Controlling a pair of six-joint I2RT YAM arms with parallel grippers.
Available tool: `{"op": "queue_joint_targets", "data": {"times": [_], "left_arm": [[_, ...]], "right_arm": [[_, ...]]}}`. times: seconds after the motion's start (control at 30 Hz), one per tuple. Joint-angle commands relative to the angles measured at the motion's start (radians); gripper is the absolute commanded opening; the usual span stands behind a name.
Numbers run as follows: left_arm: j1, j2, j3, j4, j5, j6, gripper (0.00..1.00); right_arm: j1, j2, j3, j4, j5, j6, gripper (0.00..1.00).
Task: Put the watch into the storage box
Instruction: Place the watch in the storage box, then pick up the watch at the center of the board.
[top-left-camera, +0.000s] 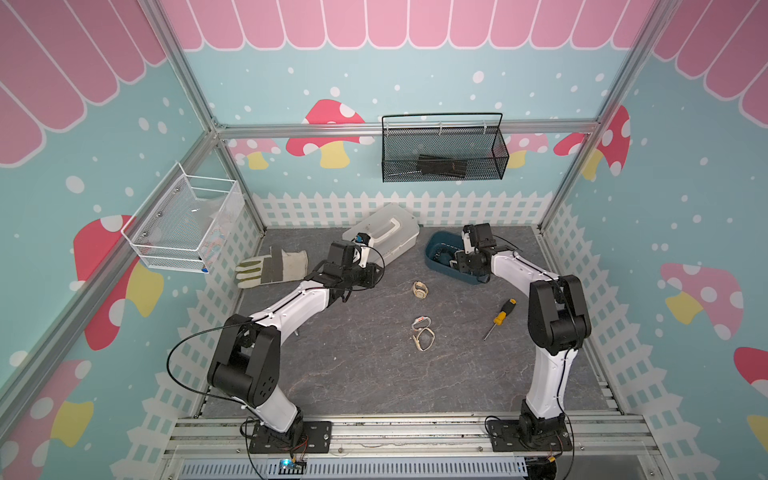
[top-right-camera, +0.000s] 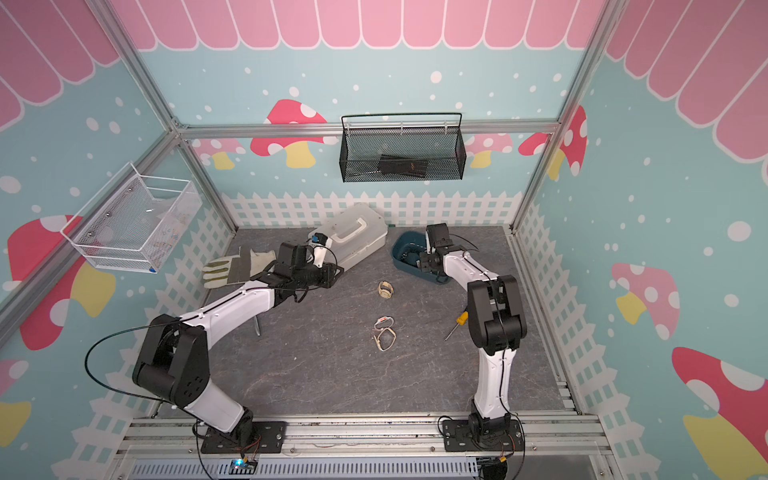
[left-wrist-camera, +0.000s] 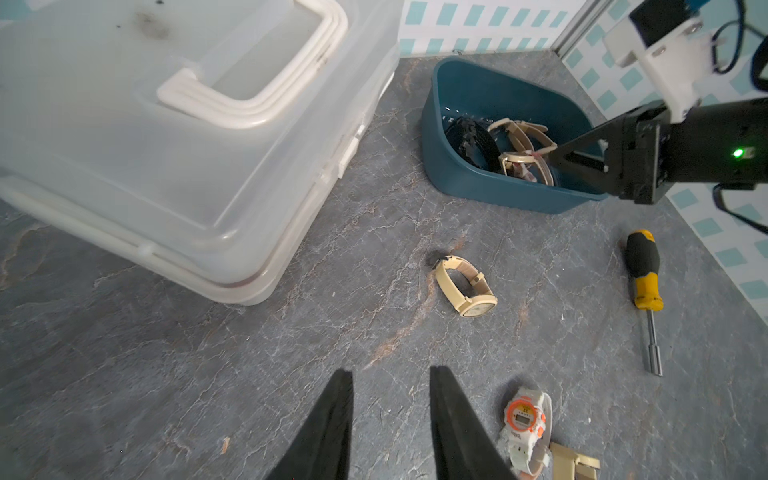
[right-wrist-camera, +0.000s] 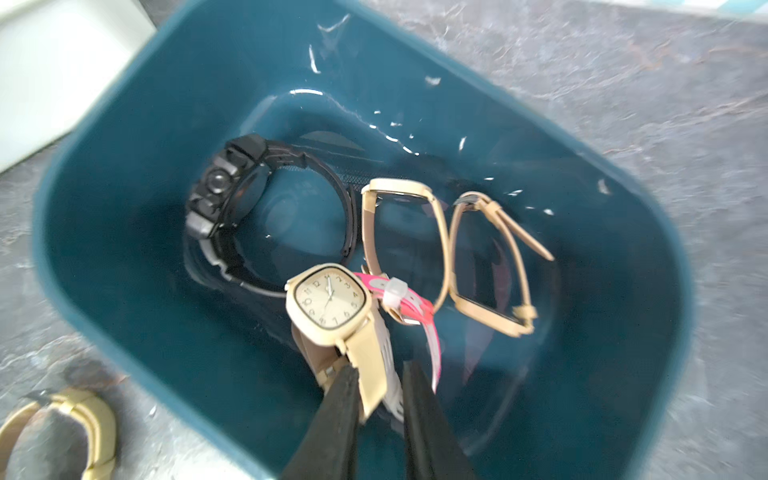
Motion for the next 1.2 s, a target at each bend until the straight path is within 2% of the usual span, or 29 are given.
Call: {"op": "queue_joint_targets", "data": {"times": [0.0,0.1,0.23,0.4,0.57,0.77,1.17], "left_arm": [[-0.041,0.054,0.074,-0.079,0.002,0.043,0.36],[-0.084,0.101,0.120,-0.098,0.017,0.036,0.37],[-0.130,0.188,0.212,-0.166,0.033,0.016,0.40],[-0.191,0.300,0.321,-0.250,-0.022,0.008,0.42],[-0.195,0.394,0.436,-0.302,-0.041,-0.054,0.42],[-0.202,0.535,0.644,-0.470,-0.069,-0.048,0.42],[-0.217,0.664,0.797,-0.597,-0.157,-0.033,0.41]], "right_arm": [[0.054,-0.132,-0.058,0.039,0.060,-0.052,0.26],[0.087,-0.209,-0.113,0.066,0.086,-0.080,0.28],[0.093,-0.298,-0.197,0.108,0.052,-0.076,0.30],[0.096,-0.346,-0.255,0.109,0.011,-0.079,0.32],[0.103,-0.364,-0.297,0.110,-0.025,-0.083,0.32],[0.106,-0.368,-0.307,0.110,-0.042,-0.088,0.33],[0.108,-0.391,-0.328,0.099,-0.063,-0.105,0.34]]}}
